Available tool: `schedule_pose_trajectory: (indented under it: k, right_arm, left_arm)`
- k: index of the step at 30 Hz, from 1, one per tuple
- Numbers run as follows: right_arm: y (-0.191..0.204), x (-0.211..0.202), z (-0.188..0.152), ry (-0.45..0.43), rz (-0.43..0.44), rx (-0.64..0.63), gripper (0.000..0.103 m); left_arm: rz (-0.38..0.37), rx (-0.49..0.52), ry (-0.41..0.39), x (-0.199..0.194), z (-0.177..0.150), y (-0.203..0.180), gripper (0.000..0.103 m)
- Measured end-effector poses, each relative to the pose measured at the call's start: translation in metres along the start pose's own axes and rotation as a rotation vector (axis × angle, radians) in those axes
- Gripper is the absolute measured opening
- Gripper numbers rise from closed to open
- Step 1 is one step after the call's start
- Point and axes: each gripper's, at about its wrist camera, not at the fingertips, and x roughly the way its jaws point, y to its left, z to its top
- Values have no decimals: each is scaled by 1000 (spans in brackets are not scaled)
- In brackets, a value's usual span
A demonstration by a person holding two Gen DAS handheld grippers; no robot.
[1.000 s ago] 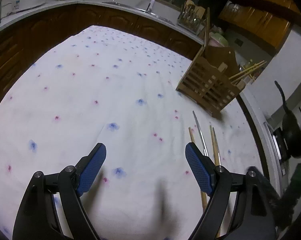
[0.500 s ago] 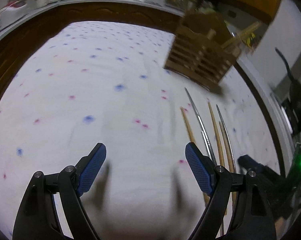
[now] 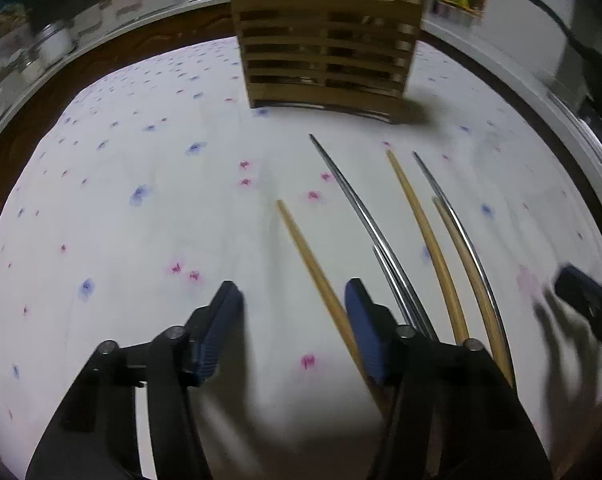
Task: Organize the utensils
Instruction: 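Grasp a wooden chopstick with the left tool while the right tool grasps a metal chopstick, then carry both held chopsticks up and lower them into the wooden holder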
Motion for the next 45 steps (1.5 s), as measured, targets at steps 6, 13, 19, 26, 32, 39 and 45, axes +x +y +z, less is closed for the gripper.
schedule_pose_trajectory:
  k: [6,13,19,26,32,39,45]
  right_arm:
    - [8,13,6,25,34,-15,20]
    - [29,47,34,49,56,-60,20]
    - [44,80,59,80,31,-110,20]
    - [54,113,72,113,-31,-184,19]
    - [57,110,68,93,-71,-233,5]
    - [36,60,75,20,60,-77,4]
    - [37,-1,79,-81,142,-50,4]
  left_arm:
    - [-41,69,-29,-8,-11,18,44]
    - [-84,-106,41,-6,-2,38,45]
    - [-33,-109,44,1,6,30,45]
    - [9,-75,-8,8,18,25,22]
    - [-44,-102,-11,6,21,33,6]
    - [-141,-194,-81,-35,19,58,5]
    - [-198,-220,-175,-85,17,68,4]
